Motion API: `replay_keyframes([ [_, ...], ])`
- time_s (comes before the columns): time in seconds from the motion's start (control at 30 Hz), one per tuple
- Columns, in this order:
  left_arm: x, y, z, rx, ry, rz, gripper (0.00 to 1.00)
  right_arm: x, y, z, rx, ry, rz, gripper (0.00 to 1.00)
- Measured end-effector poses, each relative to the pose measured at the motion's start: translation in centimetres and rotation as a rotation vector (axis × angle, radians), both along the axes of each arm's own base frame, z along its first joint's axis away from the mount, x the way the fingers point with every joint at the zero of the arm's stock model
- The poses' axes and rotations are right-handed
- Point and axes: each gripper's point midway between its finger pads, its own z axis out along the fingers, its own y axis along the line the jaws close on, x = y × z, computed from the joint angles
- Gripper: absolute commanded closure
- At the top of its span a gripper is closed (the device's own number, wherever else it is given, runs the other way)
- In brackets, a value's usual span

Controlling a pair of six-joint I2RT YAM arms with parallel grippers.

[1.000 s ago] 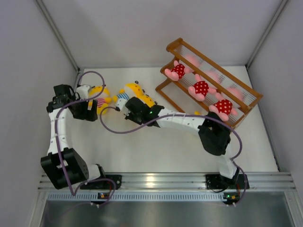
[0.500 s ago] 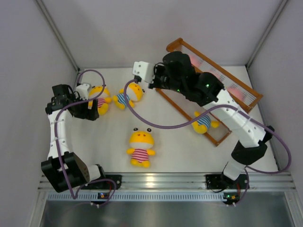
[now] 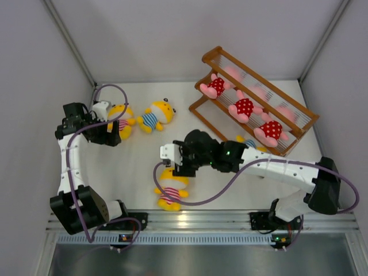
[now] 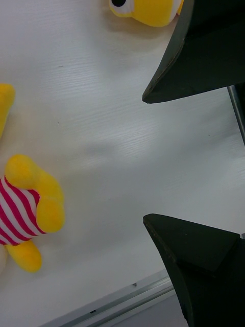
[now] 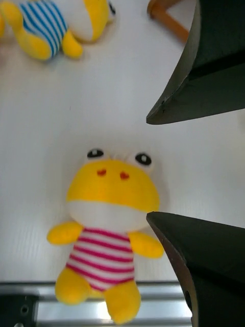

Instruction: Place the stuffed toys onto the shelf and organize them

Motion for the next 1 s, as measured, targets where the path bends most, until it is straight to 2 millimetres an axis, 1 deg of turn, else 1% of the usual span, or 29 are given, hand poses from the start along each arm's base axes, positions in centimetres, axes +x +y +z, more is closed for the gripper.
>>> replay_keyframes([
  [0.03,0.0,0.0,0.0,0.002,-0.001,0.001,0.04,-1.5,0.3,-1.7,-0.011,0.034,0.014,0.29],
  [0.1,0.0,0.0,0.1,0.004,-0.003,0.002,0.04,-4.1,0.8,-3.8,-0.021,0.089,0.034,0.28],
  [0.17,-0.1,0.0,0.2,0.005,-0.006,0.002,0.04,-6.5,1.9,-4.4,0.002,0.119,0.049,0.26],
  [0.27,-0.3,0.0,0.1,0.005,-0.005,0.002,0.04,-9.2,4.0,-4.7,0.042,0.142,0.060,0.22],
  [0.3,-0.4,-0.1,0.0,0.005,-0.004,0.002,0.04,-10.1,4.6,-5.2,0.044,0.152,0.059,0.18],
  [0.37,-0.4,-0.1,0.1,0.006,-0.007,0.002,0.04,-11.4,5.5,-6.6,0.029,0.178,0.050,0.18],
  [0.43,-0.4,-0.1,0.2,0.007,-0.011,0.002,0.04,-12.2,5.9,-8.3,-0.001,0.194,0.032,0.18],
  [0.5,-0.5,-0.1,0.2,0.008,-0.012,0.002,0.04,-12.4,6.1,-9.9,-0.033,0.199,0.003,0.18],
  [0.67,-0.5,-0.1,0.2,0.008,-0.012,0.001,0.04,-11.2,5.3,-14.4,-0.147,0.180,-0.093,0.22],
  [0.73,-0.5,-0.1,0.2,0.009,-0.012,0.000,0.04,-10.7,4.8,-15.9,-0.195,0.160,-0.126,0.32],
  [0.77,-0.5,-0.1,0.2,0.009,-0.012,-0.001,0.04,-10.4,4.8,-16.4,-0.211,0.149,-0.140,0.42],
  [0.8,-0.5,-0.1,0.2,0.010,-0.013,-0.001,0.04,-10.1,4.8,-16.7,-0.220,0.138,-0.154,0.56],
  [0.83,-0.5,-0.1,0.2,0.009,-0.013,-0.001,0.04,-9.8,5.0,-16.6,-0.224,0.126,-0.169,0.87],
  [0.87,-0.5,-0.1,0.2,0.009,-0.013,-0.001,0.04,-9.5,5.3,-16.4,-0.226,0.115,-0.177,0.98],
  [0.93,-0.5,-0.1,0.2,0.009,-0.013,-0.001,0.04,-9.0,5.6,-15.6,-0.225,0.091,-0.203,1.00],
  [1.0,-0.5,-0.1,0.2,0.009,-0.013,-0.001,0.04,-8.4,5.3,-14.9,-0.243,0.059,-0.213,1.00],
])
